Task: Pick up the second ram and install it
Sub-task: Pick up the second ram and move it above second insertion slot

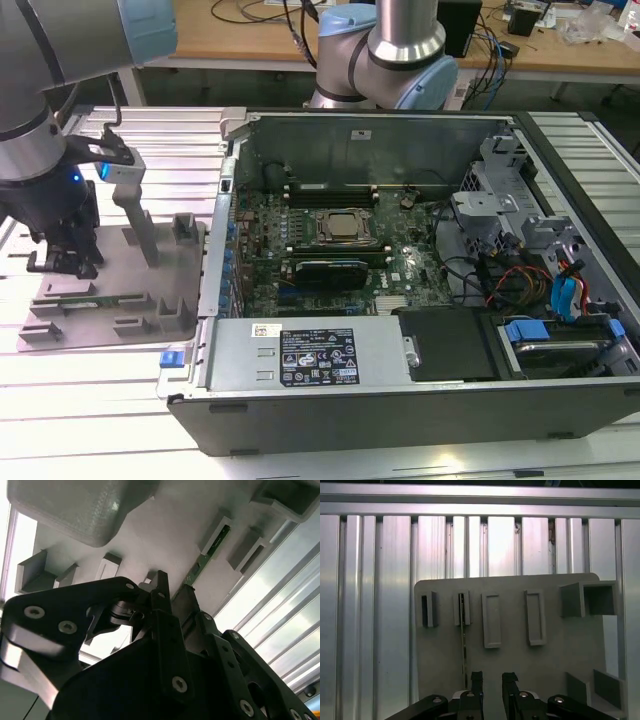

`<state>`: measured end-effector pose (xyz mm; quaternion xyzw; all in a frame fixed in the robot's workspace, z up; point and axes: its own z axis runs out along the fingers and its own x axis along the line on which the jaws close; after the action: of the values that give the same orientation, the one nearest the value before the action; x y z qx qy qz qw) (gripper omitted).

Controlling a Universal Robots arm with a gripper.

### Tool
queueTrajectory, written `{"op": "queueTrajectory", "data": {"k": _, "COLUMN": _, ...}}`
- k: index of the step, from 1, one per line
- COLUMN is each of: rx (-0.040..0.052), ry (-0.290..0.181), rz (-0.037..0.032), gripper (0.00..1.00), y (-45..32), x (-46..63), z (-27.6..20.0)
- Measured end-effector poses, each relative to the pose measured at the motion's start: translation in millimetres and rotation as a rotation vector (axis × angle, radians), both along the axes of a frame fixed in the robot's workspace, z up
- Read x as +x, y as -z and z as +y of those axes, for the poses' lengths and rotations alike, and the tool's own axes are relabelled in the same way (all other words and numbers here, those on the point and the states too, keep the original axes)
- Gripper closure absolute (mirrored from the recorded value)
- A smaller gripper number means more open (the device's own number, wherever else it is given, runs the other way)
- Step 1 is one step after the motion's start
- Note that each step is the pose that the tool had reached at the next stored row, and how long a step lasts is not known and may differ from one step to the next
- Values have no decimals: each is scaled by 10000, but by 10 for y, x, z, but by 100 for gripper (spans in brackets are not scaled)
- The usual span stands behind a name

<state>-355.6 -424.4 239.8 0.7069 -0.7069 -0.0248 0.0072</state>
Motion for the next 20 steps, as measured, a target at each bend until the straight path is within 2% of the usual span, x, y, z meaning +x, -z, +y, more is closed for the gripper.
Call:
{"op": "queueTrajectory", "data": {"k": 4, "rx": 1, "ry": 1, "rz": -1, "gripper": 72, "y": 36, "x": -15, "z": -106}}
{"op": "queueTrajectory", "data": {"k": 6, "rx": 1, "ry": 0, "rz": -1, "gripper": 72, "y": 84, "x": -25, "z": -206}}
{"op": "queueTrajectory", "data": {"k": 7, "rx": 2, "ry": -5, "rz": -2, "gripper": 72, "y": 133, "x": -27, "z": -238}}
{"op": "queueTrajectory", "data": {"k": 13, "rx": 1, "ry": -102, "rz": -1, "gripper": 72, "y": 371, "x": -60, "z": -239}}
{"op": "queueTrajectory", "data": {"k": 14, "rx": 1, "ry": -104, "rz": -1, "gripper": 72, "y": 391, "x": -61, "z": -239}}
{"op": "queueTrajectory", "data": {"k": 20, "rx": 0, "ry": -105, "rz": 0, "gripper": 72, "y": 397, "x": -61, "z": -239}}
